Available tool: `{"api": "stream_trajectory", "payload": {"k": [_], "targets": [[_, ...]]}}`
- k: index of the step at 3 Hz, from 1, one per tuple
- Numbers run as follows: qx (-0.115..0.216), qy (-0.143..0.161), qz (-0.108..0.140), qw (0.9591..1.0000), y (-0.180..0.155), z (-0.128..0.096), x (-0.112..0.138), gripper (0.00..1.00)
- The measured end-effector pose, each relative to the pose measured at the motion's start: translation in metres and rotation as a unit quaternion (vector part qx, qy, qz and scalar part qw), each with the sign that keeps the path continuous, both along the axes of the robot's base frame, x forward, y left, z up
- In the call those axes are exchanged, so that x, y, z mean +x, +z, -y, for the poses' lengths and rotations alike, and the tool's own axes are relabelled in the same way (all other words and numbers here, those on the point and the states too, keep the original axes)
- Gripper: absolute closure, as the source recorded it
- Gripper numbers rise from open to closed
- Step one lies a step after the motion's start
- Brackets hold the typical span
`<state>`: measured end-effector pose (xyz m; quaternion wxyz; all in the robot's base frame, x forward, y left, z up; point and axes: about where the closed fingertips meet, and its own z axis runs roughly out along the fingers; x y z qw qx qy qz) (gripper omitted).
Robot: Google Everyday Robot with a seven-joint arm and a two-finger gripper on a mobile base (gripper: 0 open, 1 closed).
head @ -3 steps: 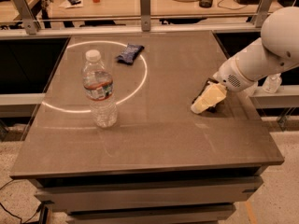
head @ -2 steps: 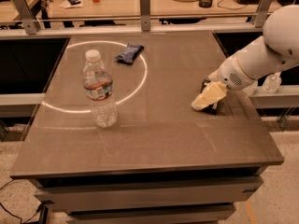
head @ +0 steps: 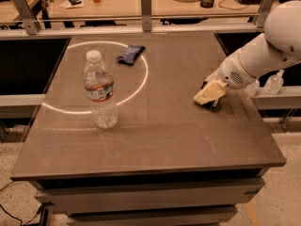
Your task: Move rxbar chocolate near rxbar blueberry
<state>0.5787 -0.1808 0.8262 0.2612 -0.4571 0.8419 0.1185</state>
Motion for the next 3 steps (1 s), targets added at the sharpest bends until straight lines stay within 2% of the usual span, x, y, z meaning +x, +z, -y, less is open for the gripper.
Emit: {"api": "stream_trajectory", "payload": {"k": [1, 2, 3], "targets": [[0.0, 0.0, 0.0, 1.0, 0.0, 0.0, 0.0, 1.0], [0.024, 0.032, 0.037, 0.9985, 0.015, -0.024, 0.022, 1.0], [0.059, 0.056, 0.076, 0.9938, 0.028, -0.059, 0.056, 1.0]]}}
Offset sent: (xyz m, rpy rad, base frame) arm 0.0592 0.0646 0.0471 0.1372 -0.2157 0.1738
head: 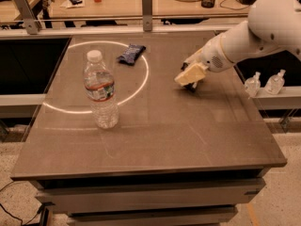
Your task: Move rxbar chocolate near rxbar blueberry
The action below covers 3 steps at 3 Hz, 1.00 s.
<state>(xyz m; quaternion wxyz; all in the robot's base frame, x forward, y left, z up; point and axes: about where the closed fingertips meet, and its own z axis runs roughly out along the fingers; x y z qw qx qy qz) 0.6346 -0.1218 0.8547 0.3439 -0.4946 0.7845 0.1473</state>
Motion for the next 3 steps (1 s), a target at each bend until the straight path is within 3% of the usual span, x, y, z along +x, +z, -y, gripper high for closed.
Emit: {"api": "stream_trajectory", "payload": {"k": [2, 3], "targets": [[0.041, 0.004, 0.044, 0.9982, 0.019, -0.07, 0.072, 1.0], [0.046, 0.006, 0.048, 0.9977, 0.025, -0.102, 0.101, 1.0]]}}
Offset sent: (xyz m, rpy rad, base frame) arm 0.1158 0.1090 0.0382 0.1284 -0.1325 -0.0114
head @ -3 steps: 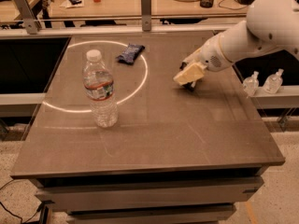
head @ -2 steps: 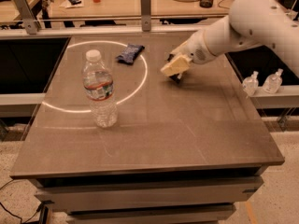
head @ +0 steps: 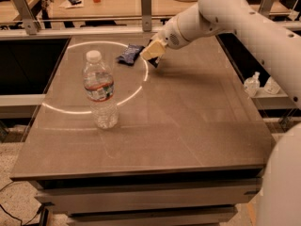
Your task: Move rxbar chocolate near rxbar blueberry
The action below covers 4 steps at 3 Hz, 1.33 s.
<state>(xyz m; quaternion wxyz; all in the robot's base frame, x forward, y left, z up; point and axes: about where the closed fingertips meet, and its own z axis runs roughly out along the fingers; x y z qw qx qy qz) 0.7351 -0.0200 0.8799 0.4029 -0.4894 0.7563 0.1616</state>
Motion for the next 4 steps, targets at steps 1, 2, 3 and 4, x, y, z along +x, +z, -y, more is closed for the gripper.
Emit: {"api": "stream_trajectory", "payload": {"k": [1, 2, 3, 4], "targets": [[-0.001, 0.01, -0.003, 0.9999, -0.004, -0.023, 0.015, 1.0], [-0.01, 0.02, -0.018, 0.9996, -0.023, -0.042, 0.025, 1.0], [-0.015, 0.023, -0.041, 0.9988, -0.04, -0.05, 0.032, 1.0], [-0.014, 0.024, -0.041, 0.9988, -0.041, -0.051, 0.031, 0.82]]}}
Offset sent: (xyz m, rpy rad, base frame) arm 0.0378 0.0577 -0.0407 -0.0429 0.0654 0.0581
